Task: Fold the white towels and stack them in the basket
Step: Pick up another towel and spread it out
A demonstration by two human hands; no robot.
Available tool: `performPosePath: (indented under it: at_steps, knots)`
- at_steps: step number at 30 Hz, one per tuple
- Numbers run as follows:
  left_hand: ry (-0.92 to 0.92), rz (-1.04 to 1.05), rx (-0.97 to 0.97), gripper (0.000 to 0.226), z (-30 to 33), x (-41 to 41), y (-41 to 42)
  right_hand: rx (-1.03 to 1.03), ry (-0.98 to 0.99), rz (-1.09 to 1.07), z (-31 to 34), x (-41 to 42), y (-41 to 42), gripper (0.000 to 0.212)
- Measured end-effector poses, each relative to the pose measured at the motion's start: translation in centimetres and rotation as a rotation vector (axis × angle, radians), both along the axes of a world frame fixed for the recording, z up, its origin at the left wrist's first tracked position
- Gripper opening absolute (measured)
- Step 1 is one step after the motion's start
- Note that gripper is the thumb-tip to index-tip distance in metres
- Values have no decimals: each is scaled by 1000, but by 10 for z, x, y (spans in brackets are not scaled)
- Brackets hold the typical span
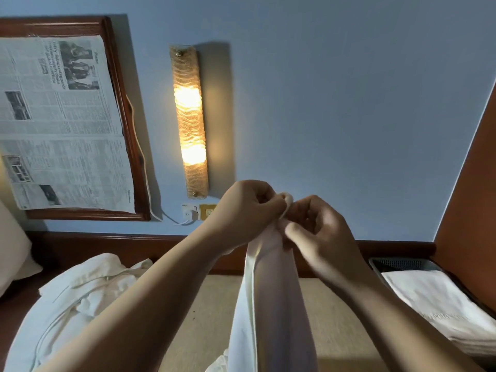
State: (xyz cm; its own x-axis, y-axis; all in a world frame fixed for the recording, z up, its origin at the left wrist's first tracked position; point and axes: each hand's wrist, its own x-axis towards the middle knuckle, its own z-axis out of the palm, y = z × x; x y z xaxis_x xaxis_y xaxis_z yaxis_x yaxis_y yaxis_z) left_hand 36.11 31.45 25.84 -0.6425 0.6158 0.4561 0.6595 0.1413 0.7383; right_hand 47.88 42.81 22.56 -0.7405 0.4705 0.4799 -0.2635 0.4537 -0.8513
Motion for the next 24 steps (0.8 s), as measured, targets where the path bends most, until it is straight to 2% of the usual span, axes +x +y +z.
performPosePath:
  at_steps: [3,6,8,11,13,15,17,19,22,24]
  knots:
    - [-185,-111,-16,35,8,-2,-4,36,-100,-49,-4,5,0,35]
    - [-217,-158,-76,38,9,-2,-5,122,-167,-70,-4,6,6,23]
    - [-133,-113,-125,43,10,-3,-5,183,-192,-127,1,6,12,23]
    - [54,-64,-278,41,21,-5,-14,244,-185,-199,19,9,27,11]
    - [183,-61,-449,37,24,-10,-22,428,-161,-250,30,9,33,12]
    - [284,-22,-510,38,17,-21,-24,635,-79,-301,36,5,31,19]
    - [315,43,-417,32,2,-36,-24,731,34,-357,40,0,28,24]
    - [264,123,-247,25,-23,-50,-29,620,99,-397,55,-1,33,28]
    - [24,202,-101,13,-72,-62,-43,448,77,-396,82,5,47,31]
    - [-112,261,-43,18,-97,-66,-54,386,36,-362,93,7,54,29]
